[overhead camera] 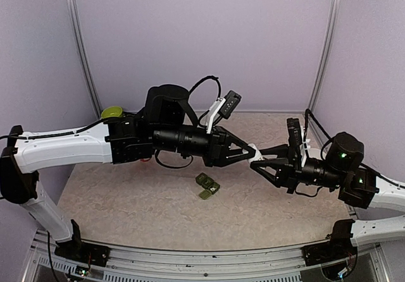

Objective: Sort the pills into containers
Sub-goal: Screw the lid of the pill bottle onto the pill bottle.

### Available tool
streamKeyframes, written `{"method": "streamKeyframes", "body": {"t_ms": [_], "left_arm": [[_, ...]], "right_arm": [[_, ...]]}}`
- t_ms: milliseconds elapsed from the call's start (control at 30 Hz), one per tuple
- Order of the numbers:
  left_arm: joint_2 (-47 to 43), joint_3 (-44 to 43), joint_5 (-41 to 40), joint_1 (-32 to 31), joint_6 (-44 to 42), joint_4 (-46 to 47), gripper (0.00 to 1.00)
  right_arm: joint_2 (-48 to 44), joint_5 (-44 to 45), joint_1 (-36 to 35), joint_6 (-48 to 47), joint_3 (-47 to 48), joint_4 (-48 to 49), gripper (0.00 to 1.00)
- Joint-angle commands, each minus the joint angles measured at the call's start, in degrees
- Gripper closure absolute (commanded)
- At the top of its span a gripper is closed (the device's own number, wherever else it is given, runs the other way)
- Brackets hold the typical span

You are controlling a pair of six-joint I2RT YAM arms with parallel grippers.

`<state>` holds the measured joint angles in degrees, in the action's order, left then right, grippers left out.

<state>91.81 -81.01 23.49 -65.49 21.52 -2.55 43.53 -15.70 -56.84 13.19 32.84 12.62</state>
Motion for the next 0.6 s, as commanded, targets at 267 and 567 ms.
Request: {"method": "streamKeyframes", "body": {"t_ms": [267,567], "left_arm": [[-4.4,2.2,11.5,-3.5,-19.5,0.9,0.83],[-5.5,2.8,16.8,-4.9,-26.6,-1.6,0.81]], "right_arm": [[-0.7,-17.2,-0.1,17.0,-3.1,14.0,1.0],[2.5,-25.1,-0.1,27.1,-3.9,21.3,1.0]]}}
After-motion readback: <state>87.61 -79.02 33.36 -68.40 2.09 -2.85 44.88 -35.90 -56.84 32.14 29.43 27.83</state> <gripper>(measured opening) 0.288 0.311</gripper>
